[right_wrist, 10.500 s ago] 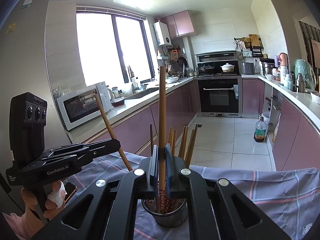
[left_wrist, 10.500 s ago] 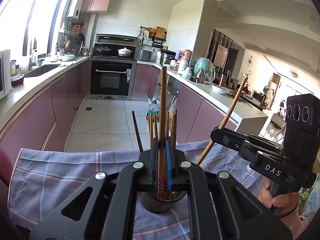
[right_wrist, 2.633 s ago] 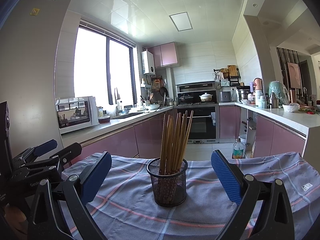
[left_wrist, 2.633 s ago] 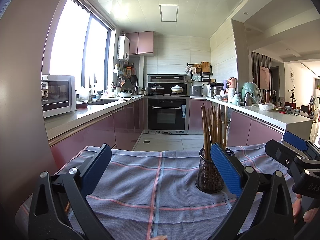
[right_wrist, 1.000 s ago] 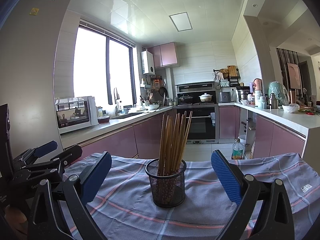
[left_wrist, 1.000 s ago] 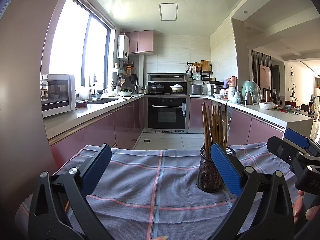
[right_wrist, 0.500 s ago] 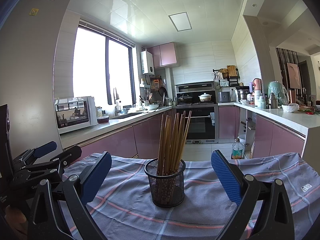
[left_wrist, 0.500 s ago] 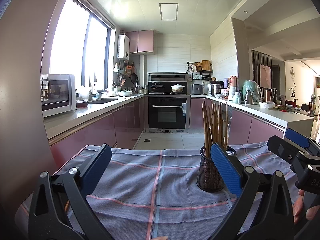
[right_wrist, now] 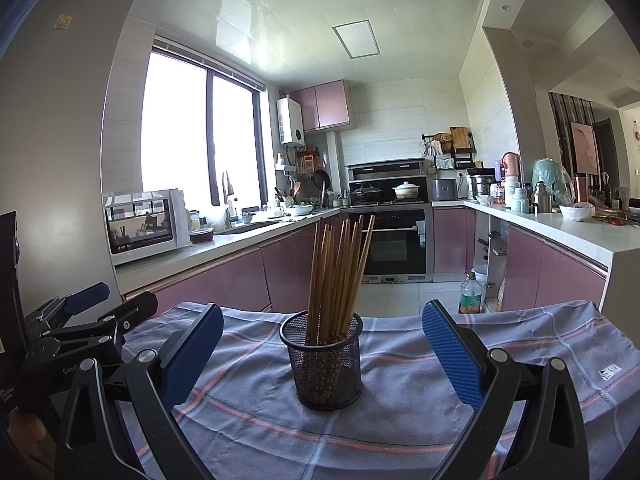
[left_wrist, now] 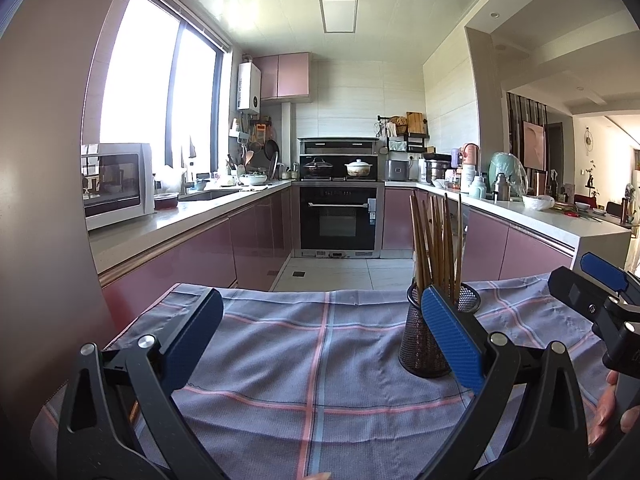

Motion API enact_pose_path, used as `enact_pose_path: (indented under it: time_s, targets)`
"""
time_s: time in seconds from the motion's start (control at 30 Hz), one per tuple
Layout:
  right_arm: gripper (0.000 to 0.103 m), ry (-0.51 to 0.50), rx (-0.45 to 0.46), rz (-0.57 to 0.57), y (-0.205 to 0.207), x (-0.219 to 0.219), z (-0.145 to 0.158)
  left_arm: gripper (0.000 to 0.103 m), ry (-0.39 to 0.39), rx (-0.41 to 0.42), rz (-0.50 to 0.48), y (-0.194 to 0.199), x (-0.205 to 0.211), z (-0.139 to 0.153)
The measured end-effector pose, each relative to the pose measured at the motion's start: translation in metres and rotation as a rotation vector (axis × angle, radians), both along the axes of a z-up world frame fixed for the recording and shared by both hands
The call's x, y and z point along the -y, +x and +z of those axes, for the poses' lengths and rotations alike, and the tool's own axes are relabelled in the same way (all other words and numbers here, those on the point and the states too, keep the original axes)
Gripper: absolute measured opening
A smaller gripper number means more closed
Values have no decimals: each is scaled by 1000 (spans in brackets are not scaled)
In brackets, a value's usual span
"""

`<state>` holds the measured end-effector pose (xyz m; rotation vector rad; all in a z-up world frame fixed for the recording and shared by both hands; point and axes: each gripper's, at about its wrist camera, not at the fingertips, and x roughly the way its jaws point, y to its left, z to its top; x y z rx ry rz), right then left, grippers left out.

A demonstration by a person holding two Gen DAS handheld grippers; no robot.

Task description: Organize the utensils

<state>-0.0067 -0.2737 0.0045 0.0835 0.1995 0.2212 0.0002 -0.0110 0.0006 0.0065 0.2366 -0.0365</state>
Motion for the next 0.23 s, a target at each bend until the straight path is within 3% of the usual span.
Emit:
enact_pose_path:
  time_s: [0.13,0.23]
  targets:
    - [96,-29,-68,-59,8,18,-11,98,-4,-72,0,11,-3,-11]
    - [96,-70,-209,-142,30,45,-29,98,5,-159,4,28,-11,-25]
